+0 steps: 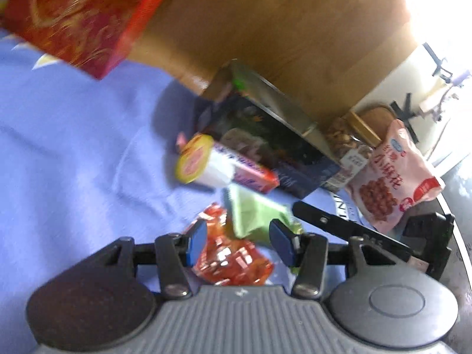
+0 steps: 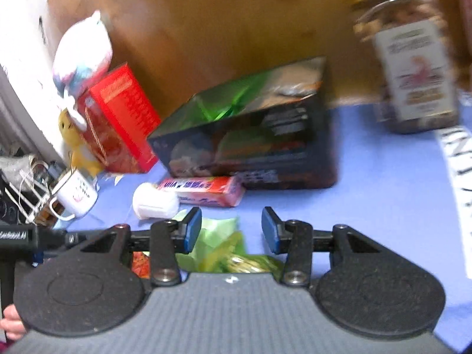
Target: Organize snacks
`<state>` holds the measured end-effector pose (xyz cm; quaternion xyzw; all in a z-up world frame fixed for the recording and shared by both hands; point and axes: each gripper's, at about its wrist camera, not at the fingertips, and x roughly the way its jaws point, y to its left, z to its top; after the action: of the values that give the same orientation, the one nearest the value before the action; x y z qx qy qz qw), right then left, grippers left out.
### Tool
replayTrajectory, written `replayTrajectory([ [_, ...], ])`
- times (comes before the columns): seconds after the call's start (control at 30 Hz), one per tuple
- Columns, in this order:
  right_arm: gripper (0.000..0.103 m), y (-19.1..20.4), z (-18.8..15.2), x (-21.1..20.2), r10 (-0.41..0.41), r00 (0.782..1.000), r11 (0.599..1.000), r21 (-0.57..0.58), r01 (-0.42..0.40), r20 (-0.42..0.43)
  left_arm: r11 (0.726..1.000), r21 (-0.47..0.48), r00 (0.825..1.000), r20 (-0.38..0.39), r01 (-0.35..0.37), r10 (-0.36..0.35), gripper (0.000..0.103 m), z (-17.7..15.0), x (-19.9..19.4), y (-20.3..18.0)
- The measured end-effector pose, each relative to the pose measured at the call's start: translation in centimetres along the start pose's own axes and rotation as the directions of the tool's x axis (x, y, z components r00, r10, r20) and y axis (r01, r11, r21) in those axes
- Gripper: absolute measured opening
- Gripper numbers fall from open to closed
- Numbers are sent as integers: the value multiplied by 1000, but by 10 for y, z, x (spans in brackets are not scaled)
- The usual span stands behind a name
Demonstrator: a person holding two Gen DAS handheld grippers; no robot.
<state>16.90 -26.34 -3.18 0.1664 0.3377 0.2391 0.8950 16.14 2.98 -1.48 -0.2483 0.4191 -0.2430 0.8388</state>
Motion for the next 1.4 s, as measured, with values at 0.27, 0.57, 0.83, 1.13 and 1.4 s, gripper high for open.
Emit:
replayTrajectory([
  [0.27,46,13,-23,-4,93,994,996,10,-92,-51,995,-58,996,-49,78,-80,46,7,31,5],
  [0.57,39,24,-52,-41,145,989,988,50,-144,-18,993,-5,993,-35,114,-114,37,-30,-6,-18],
  [0.83,40,64,-96,-83,197,980,976,-95,-199,-30,988,11,988,-21,152,-151,37,-79,-65,-13],
  [1.13,56,76,-121,-105,190,982,972,-148,-184,25,993,-41,993,-45,106,-108,44,-107,-73,5],
  [1.4,72,76,-141,-125,151,988,970,-197,-140,40,991,-58,991,-34,124,-126,57,-105,-75,9],
])
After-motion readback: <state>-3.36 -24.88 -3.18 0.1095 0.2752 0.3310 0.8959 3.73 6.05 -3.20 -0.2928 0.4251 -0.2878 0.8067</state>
